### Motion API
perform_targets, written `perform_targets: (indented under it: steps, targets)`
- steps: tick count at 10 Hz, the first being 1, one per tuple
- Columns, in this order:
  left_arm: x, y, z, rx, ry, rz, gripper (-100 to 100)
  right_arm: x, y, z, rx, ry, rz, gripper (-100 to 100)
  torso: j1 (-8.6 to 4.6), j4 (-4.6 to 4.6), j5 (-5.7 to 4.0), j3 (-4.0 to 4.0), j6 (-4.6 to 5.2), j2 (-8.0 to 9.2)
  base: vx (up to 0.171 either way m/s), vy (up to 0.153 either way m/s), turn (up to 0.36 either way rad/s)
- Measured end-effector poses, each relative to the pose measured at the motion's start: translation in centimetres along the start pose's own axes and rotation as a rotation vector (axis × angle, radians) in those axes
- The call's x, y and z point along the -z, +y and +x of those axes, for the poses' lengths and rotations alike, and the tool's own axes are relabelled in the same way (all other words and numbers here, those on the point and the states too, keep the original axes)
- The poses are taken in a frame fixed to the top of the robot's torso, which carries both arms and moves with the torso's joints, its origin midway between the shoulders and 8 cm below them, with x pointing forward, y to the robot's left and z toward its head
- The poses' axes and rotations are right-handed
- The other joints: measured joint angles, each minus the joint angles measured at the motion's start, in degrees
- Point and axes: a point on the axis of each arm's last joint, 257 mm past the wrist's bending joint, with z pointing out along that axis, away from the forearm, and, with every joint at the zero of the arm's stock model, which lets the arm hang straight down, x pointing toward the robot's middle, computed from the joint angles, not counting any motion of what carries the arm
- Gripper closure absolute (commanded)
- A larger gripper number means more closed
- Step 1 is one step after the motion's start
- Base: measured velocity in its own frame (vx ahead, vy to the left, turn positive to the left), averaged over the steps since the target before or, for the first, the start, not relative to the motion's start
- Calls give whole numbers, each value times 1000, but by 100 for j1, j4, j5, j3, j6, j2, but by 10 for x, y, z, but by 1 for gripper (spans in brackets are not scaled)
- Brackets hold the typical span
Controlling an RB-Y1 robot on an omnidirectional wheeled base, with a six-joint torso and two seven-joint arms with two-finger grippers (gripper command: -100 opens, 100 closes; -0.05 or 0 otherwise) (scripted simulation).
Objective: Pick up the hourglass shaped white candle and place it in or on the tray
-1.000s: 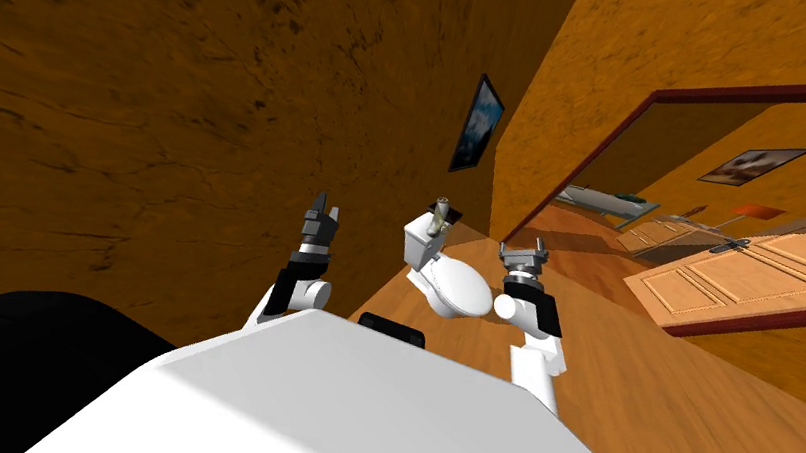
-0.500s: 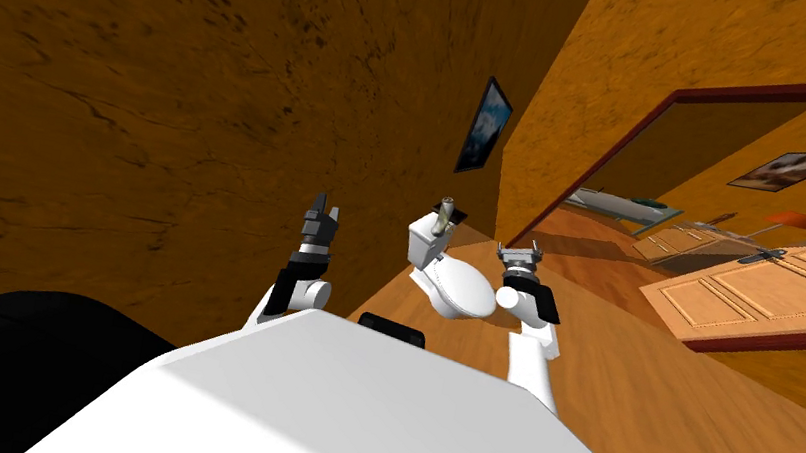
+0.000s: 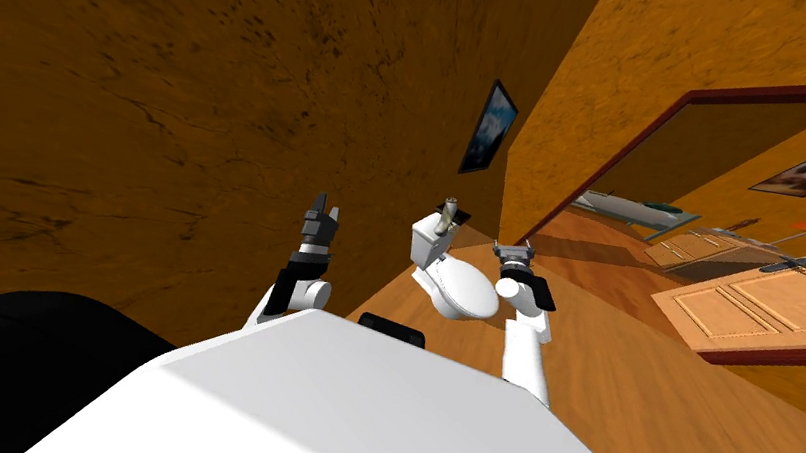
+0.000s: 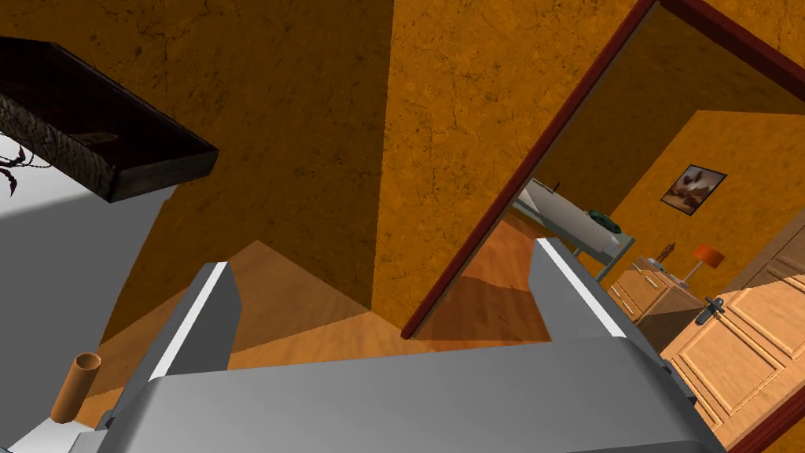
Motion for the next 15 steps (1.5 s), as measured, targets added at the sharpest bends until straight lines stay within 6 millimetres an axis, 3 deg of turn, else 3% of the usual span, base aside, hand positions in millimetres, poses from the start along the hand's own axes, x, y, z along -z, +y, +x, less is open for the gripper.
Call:
perform_targets:
  steps: [8, 10, 15]
  targets:
    - [0, 0, 0, 0, 0, 0, 0, -39, -33, -12, -282, -84, 86, -100, 4, 0, 1, -2, -1, -3, -22, 8, 56]
    - [0, 0, 0, 0, 0, 0, 0, -46, -47, -16, -345, -108, 113, -100, 3, -1, 1, -3, -1, -5, -13, 8, 67]
    - [0, 0, 0, 0, 0, 0, 0, -67, -85, -6, -531, -156, 194, -100, 2, -3, 1, -8, 0, -15, 4, 4, 46]
